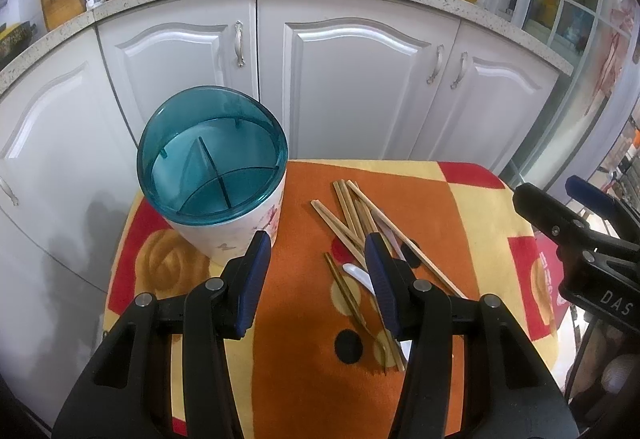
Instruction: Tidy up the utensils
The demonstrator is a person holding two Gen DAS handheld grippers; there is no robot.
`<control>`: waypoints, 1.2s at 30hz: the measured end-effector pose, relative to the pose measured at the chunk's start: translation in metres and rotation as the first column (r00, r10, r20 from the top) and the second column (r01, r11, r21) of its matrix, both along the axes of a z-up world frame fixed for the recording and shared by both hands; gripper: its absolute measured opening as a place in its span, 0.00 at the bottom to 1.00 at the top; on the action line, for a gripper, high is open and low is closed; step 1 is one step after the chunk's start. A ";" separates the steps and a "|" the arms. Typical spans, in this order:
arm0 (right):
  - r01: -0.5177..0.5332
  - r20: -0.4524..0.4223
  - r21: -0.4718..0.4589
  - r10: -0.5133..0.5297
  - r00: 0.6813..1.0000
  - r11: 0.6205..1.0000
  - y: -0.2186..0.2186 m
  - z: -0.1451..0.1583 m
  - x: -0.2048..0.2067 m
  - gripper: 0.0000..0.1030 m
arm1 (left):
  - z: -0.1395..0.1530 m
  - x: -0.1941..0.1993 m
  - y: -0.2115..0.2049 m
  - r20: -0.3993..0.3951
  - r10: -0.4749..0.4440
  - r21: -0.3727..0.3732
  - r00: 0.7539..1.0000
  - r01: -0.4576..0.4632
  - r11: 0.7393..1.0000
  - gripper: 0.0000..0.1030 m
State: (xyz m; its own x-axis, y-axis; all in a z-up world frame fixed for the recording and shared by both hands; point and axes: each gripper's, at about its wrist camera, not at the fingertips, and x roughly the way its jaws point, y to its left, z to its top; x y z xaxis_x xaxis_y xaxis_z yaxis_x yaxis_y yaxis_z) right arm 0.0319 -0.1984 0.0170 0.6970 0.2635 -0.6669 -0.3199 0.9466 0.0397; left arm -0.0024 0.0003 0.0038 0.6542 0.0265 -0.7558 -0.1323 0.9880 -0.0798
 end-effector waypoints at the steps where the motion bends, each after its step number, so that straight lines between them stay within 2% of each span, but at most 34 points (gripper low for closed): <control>1: 0.000 0.000 -0.001 0.000 1.000 1.000 0.000 0.000 0.000 0.93 | 0.000 0.000 -0.001 0.005 0.002 0.011 1.000 -0.002 1.000 0.47; 14: 0.009 0.001 -0.002 -0.009 1.000 1.000 -0.003 -0.001 0.001 0.93 | 0.006 -0.004 0.001 0.028 0.018 -0.004 0.999 -0.018 1.000 0.47; 21: 0.022 -0.002 -0.008 -0.022 1.000 1.000 -0.005 -0.002 0.001 0.93 | 0.015 -0.006 0.006 0.093 0.034 -0.045 0.995 -0.030 0.999 0.47; 24: 0.026 -0.003 -0.008 -0.026 1.000 1.000 -0.006 -0.003 0.001 0.93 | 0.018 -0.006 0.007 0.098 0.039 -0.058 0.994 -0.033 0.998 0.47; 36: 0.028 -0.022 -0.007 -0.028 0.999 1.000 -0.007 -0.008 0.004 0.93 | 0.007 -0.001 0.006 0.038 0.026 -0.082 0.999 -0.023 0.996 0.47</control>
